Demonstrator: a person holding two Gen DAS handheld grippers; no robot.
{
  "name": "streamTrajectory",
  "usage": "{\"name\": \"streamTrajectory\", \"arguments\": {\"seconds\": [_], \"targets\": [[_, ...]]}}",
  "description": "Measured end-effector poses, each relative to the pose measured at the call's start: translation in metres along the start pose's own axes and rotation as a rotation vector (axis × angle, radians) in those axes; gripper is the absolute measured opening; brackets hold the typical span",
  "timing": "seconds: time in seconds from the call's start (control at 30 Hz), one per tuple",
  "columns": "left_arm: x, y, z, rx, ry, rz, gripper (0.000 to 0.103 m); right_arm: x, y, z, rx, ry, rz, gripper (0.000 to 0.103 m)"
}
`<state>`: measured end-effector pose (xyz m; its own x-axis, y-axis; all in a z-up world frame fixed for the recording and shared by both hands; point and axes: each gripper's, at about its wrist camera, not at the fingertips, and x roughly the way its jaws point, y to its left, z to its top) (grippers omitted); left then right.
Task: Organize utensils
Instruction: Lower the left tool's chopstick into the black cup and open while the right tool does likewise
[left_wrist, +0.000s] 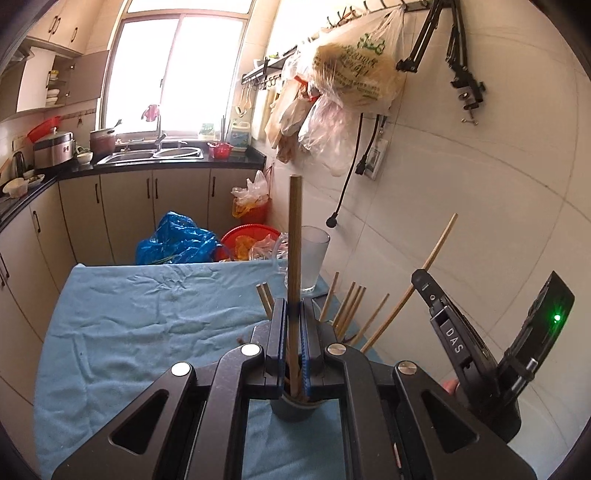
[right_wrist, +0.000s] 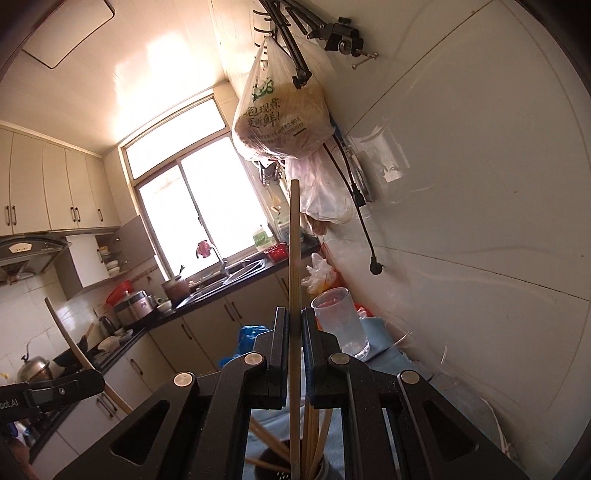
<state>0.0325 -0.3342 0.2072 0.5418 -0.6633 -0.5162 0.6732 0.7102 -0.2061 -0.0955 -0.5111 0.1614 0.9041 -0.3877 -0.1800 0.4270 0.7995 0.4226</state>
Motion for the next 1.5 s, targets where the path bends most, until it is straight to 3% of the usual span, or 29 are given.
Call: {"name": "streamTrajectory", "arguments": {"seconds": [0.27, 0.87, 1.23, 1.5], "targets": [[0.046, 0.008, -0.015, -0.002, 0.085, -0.014, 0.006, 0.027, -0.001, -0.024, -0.045, 0.063, -0.015, 0.008], [0.078, 0.024, -0.044, -0.006, 0.18, -0.008, 0.007, 0.036, -0.006, -0.062, -0.079, 0.189, -0.006, 0.008], [0.09, 0.031, -0.052, -0.01, 0.212, 0.0, 0.007, 0.042, -0.015, -0.075, -0.073, 0.28, 0.006, 0.009], [0.085, 0.031, -0.051, -0.011, 0.198, 0.001, 0.01, 0.038, -0.016, -0.073, -0.079, 0.285, 0.01, 0.01]]}}
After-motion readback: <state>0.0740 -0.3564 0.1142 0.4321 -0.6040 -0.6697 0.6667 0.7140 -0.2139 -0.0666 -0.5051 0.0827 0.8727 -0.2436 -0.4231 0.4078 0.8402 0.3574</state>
